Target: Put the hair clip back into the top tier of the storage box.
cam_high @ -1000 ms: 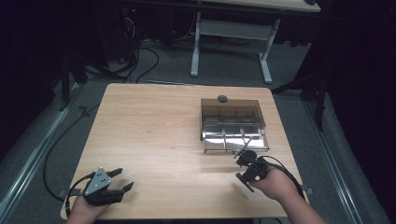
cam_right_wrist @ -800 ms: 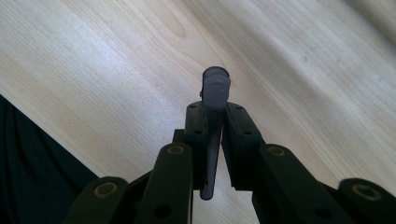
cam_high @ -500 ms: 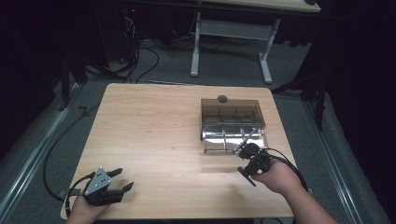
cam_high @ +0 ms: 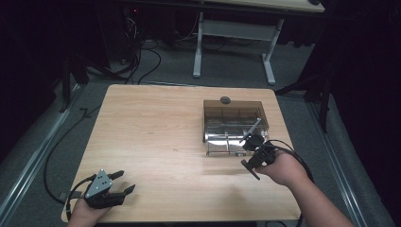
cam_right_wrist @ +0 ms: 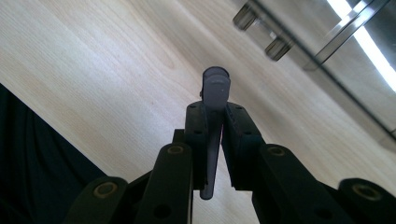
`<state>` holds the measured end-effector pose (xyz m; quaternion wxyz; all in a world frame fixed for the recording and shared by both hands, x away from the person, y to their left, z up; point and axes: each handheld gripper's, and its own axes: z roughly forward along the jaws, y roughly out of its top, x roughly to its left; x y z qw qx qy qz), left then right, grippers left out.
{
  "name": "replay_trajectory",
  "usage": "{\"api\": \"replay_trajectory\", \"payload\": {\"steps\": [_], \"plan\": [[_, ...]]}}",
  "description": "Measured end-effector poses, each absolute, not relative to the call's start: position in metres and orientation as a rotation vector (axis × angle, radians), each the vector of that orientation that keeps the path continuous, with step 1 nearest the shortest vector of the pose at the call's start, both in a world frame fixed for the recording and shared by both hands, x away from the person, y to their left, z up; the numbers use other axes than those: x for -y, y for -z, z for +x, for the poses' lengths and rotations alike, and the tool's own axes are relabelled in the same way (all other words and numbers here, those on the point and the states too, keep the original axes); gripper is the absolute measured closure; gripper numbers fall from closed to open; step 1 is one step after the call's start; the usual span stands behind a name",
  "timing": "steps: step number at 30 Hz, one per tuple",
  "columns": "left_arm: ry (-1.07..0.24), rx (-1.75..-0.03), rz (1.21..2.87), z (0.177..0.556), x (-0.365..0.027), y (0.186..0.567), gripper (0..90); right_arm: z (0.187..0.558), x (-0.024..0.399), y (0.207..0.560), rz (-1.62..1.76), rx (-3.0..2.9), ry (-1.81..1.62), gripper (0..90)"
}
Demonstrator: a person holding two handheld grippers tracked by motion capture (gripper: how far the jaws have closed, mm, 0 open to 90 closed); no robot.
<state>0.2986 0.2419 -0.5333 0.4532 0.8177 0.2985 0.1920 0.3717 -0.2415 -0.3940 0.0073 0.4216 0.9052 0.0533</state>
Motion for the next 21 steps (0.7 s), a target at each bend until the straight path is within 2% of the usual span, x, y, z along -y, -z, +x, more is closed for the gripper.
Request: {"api": "replay_trajectory", "payload": {"steps": [5, 21], "plan": [[-0.473, -0.739, 2.018, 0.299, -0.242, 0.533, 31.7, 0.385, 0.240, 0.380, 1.315, -2.820, -0.176, 80.8], [-0.469, -0.737, 2.016, 0.299, -0.242, 0.534, 31.8, 0.419, 0.231, 0.368, 1.296, -2.804, -0.181, 80.8]]}}
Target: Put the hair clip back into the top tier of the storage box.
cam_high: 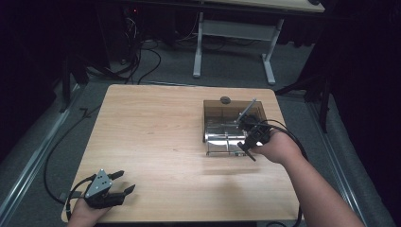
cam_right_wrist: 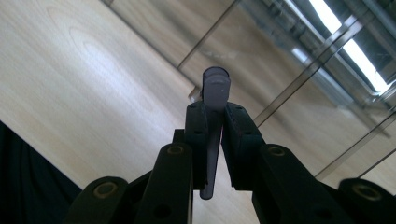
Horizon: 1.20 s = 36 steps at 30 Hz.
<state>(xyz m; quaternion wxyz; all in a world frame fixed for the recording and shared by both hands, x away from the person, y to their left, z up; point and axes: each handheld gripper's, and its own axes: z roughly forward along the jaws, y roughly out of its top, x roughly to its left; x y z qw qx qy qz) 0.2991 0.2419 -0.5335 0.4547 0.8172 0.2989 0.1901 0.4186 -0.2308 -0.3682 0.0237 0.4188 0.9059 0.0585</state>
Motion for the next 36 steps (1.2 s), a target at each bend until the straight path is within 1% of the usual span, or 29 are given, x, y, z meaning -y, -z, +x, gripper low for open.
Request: {"api": "replay_trajectory", "payload": {"steps": [16, 36], "plan": [[-0.466, -0.734, 2.014, 0.299, -0.242, 0.534, 31.7, 0.452, 0.215, 0.373, 1.273, -2.798, -0.179, 80.8], [-0.460, -0.741, 2.017, 0.299, -0.243, 0.533, 31.5, 0.464, 0.218, 0.392, 1.266, -2.790, -0.143, 80.8]]}}
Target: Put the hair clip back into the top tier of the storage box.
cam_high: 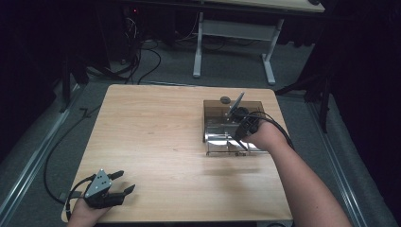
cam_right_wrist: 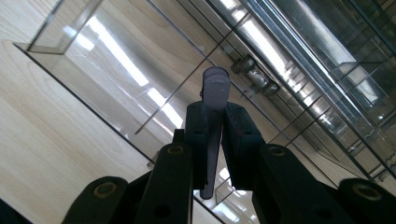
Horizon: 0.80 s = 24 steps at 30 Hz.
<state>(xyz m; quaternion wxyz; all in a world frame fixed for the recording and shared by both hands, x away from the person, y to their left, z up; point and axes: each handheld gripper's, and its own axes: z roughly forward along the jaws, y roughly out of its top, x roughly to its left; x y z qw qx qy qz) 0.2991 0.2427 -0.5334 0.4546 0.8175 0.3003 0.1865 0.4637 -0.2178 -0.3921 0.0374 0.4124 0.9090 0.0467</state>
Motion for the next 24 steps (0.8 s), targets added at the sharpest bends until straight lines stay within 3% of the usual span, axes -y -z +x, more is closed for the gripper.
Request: {"api": "replay_trajectory", "payload": {"steps": [24], "plan": [[-0.458, -0.741, 2.017, 0.299, -0.243, 0.533, 31.5, 0.464, 0.217, 0.405, 1.259, -2.808, -0.122, 80.6]]}}
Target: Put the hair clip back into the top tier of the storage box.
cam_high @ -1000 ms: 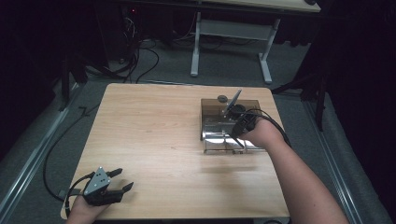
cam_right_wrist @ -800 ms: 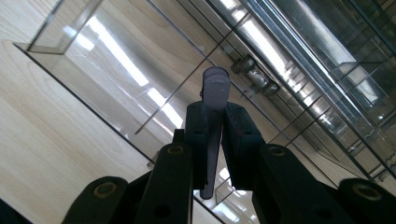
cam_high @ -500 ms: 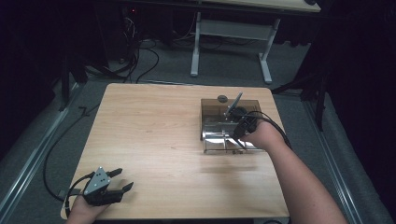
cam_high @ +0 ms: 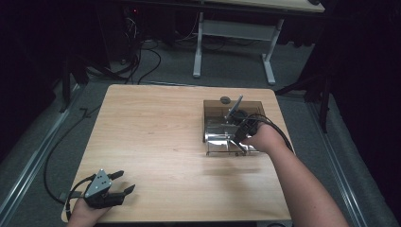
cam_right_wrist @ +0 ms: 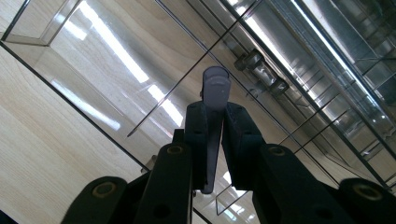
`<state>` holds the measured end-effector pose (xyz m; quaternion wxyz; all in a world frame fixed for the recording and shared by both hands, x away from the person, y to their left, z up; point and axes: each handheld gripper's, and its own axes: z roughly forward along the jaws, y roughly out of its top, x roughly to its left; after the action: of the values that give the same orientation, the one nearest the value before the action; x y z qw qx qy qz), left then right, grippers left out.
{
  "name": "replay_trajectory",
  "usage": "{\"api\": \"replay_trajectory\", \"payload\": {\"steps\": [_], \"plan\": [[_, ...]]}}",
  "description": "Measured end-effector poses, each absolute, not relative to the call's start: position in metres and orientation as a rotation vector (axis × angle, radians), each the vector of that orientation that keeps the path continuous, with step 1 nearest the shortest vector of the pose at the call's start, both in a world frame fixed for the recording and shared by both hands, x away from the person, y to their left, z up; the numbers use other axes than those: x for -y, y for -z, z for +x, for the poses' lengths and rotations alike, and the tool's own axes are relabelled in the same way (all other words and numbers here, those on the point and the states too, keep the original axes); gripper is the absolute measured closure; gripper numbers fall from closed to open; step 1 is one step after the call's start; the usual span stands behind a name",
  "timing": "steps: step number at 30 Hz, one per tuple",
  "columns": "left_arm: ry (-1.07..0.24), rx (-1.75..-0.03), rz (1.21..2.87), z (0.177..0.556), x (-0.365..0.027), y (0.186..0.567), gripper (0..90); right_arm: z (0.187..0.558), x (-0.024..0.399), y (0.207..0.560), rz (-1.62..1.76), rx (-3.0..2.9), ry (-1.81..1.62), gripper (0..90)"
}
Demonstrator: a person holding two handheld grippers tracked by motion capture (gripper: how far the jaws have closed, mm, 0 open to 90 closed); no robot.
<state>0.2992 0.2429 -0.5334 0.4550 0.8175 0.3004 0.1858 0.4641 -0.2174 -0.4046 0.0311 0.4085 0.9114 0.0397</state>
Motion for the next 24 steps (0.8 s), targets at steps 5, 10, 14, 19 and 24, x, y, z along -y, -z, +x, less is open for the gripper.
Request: {"api": "replay_trajectory", "payload": {"steps": [5, 10, 14, 19, 24], "plan": [[-0.458, -0.742, 2.015, 0.299, -0.243, 0.533, 31.5, 0.463, 0.217, 0.405, 1.249, -2.815, -0.129, 80.6], [-0.460, -0.743, 2.016, 0.299, -0.243, 0.533, 31.5, 0.463, 0.217, 0.407, 1.254, -2.822, -0.126, 80.5], [-0.458, -0.742, 2.016, 0.299, -0.243, 0.533, 31.5, 0.464, 0.215, 0.412, 1.246, -2.830, -0.110, 80.3], [-0.458, -0.741, 2.016, 0.299, -0.243, 0.533, 31.5, 0.466, 0.214, 0.419, 1.253, -2.825, -0.096, 79.8], [-0.458, -0.742, 2.015, 0.299, -0.243, 0.533, 31.5, 0.467, 0.212, 0.419, 1.256, -2.807, -0.111, 79.5]]}}
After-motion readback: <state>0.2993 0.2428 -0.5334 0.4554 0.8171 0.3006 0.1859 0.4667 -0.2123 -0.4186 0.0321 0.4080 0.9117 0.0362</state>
